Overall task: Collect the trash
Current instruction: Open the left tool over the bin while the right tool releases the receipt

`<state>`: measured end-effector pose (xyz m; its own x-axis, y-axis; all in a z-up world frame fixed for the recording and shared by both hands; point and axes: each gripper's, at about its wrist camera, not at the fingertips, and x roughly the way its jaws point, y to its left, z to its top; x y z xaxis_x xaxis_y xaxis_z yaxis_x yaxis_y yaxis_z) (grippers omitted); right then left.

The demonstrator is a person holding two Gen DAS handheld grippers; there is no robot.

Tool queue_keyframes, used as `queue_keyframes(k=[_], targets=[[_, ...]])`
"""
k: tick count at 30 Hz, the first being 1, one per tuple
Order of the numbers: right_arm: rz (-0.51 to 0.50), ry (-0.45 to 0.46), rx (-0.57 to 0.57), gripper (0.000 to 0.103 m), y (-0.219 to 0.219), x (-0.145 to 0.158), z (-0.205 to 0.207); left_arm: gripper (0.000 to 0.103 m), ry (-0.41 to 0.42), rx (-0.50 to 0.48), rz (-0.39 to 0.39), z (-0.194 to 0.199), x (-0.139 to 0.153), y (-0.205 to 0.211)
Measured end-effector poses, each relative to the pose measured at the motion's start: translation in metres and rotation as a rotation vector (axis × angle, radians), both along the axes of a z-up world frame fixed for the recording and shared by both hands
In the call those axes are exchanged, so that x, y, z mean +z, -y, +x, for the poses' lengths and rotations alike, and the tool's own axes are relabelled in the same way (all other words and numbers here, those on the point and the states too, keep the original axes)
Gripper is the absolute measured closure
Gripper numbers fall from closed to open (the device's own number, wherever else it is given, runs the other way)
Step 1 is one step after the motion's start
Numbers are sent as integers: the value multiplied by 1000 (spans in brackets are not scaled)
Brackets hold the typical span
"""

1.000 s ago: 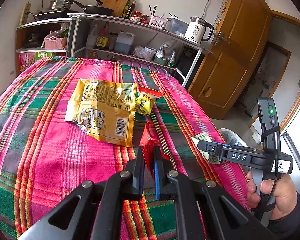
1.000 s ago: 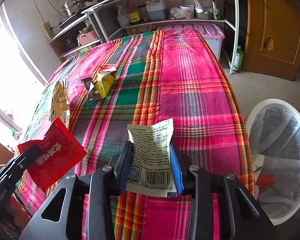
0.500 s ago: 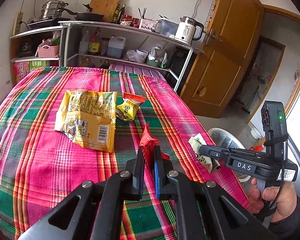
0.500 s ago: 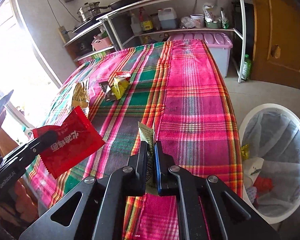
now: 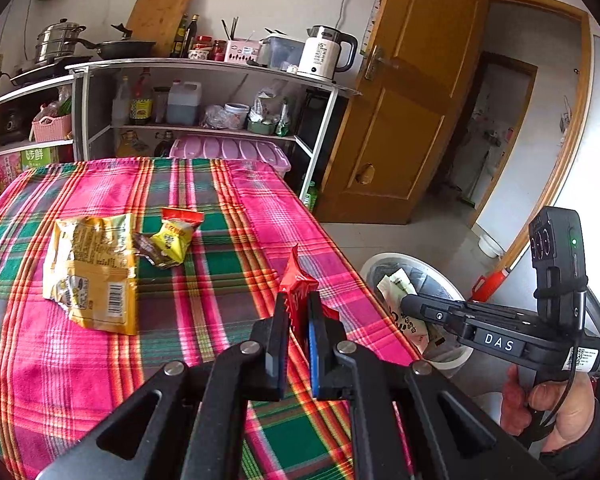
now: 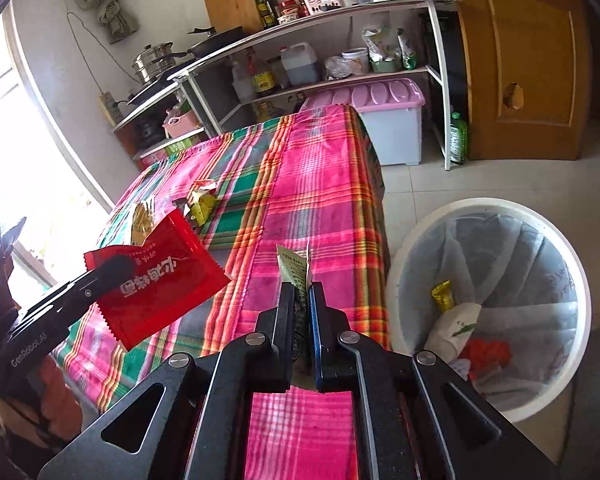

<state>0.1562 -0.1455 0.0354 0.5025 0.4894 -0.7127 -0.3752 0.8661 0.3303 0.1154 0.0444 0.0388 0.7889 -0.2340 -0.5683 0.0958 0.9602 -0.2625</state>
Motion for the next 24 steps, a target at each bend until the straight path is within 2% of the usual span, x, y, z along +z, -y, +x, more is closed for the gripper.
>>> queue_keyframes(k=[14,24], targets=[[12,-19,-173,96,93,-15,9,95,-24,-177,27,54,-7,97],[22,-64,-236,96,130,-37,17,95,-78,-251,44,83,-26,142]])
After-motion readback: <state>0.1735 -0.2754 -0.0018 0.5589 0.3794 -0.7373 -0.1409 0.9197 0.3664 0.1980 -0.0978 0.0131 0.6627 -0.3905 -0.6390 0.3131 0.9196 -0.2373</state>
